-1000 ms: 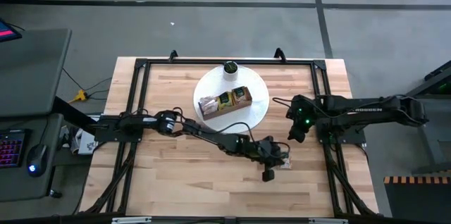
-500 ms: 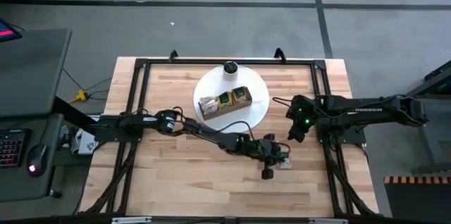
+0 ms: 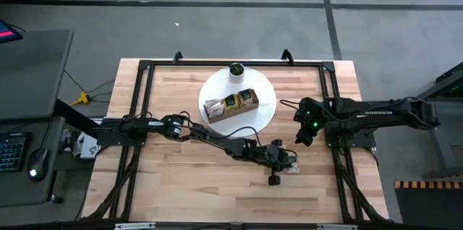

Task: Pick & Place Tea
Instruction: Put the brown tea bag into the right section of the wooden organizer

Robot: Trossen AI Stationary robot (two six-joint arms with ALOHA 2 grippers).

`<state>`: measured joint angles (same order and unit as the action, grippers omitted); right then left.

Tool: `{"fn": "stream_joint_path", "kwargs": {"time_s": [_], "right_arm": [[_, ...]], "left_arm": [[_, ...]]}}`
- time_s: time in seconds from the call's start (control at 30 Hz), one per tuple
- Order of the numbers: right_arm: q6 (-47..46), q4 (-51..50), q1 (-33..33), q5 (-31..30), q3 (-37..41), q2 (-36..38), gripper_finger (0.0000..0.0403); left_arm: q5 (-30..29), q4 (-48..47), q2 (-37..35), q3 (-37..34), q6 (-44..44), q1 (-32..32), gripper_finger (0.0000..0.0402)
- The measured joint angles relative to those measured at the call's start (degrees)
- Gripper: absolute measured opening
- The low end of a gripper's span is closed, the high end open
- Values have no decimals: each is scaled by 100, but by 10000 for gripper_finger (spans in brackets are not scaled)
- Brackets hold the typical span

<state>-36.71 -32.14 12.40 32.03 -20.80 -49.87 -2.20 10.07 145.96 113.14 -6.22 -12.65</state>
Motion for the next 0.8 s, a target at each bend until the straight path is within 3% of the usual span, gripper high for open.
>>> {"fn": "stream_joint_path", "kwargs": {"time_s": [0.53,0.63,0.8], "right_arm": [[-426,609,-2,-12,0,0,0],[-488,629,-2,-17,0,0,0],[-842,588,-159,8,0,2,0]], "left_arm": [[474,-19,293,114,-45,-19,0],[246,144,439,319,-133,-52,0],[327,-426,554,554,-502,-54,0]]}}
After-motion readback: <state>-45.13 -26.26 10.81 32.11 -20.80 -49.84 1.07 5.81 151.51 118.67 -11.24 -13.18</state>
